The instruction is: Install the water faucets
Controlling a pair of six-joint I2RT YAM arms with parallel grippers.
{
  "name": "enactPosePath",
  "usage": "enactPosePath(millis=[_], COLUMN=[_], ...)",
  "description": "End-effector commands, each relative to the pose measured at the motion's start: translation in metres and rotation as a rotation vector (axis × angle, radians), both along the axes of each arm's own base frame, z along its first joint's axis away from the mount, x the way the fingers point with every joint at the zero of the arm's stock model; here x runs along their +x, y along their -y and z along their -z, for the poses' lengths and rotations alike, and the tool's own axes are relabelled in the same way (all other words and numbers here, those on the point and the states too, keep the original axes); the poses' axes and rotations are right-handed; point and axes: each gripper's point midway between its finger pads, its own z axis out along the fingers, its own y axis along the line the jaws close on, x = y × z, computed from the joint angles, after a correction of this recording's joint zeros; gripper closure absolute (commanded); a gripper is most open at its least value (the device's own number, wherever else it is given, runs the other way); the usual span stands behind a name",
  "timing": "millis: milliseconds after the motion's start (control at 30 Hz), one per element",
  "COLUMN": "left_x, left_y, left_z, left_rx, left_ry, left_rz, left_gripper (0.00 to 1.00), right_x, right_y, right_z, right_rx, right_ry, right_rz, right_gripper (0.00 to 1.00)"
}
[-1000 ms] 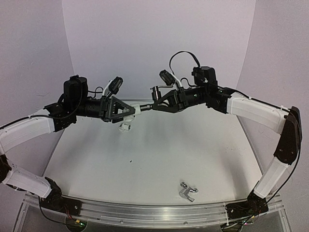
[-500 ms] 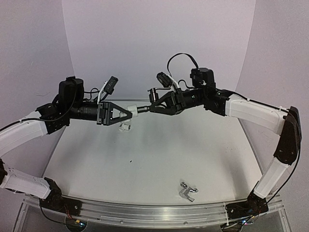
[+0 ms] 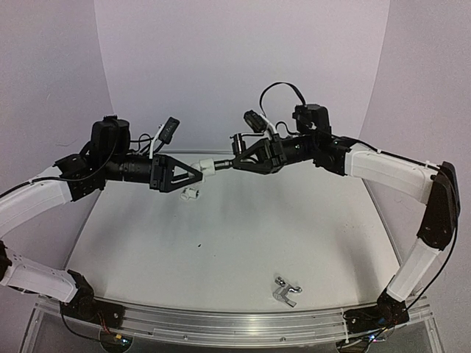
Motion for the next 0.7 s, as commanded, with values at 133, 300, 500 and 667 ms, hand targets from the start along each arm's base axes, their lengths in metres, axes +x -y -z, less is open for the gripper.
enactPosePath(millis=[133, 300, 500, 667], left_x=[0.026, 0.03, 0.022, 0.023], left_y=[-0.013, -0.015, -0.009, 0.001], left_z=[-0.001, 0.011, 0.022, 0.039], left_rx=[0.147, 0.229, 0.367, 0.514], left_ry=[0.022, 0.045, 0.164, 0.262], left_rz=[-0.14, -0.131, -0.086, -0.065], left_gripper=[0.0, 0.0, 0.0, 0.0], right_x=[0.025, 0.027, 0.025, 0.023], right_y=[0.01, 0.01, 0.009, 0.008], right_z=[0.007, 0.025, 0.046, 0.072], right_rx=[0.005, -0.024, -0.053, -0.09], right_ry=[0.071, 0.046, -0.004, -0.059], right_rz=[0.114, 0.125, 0.101, 0.084], right_gripper=[1.0, 1.0, 1.0, 1.0])
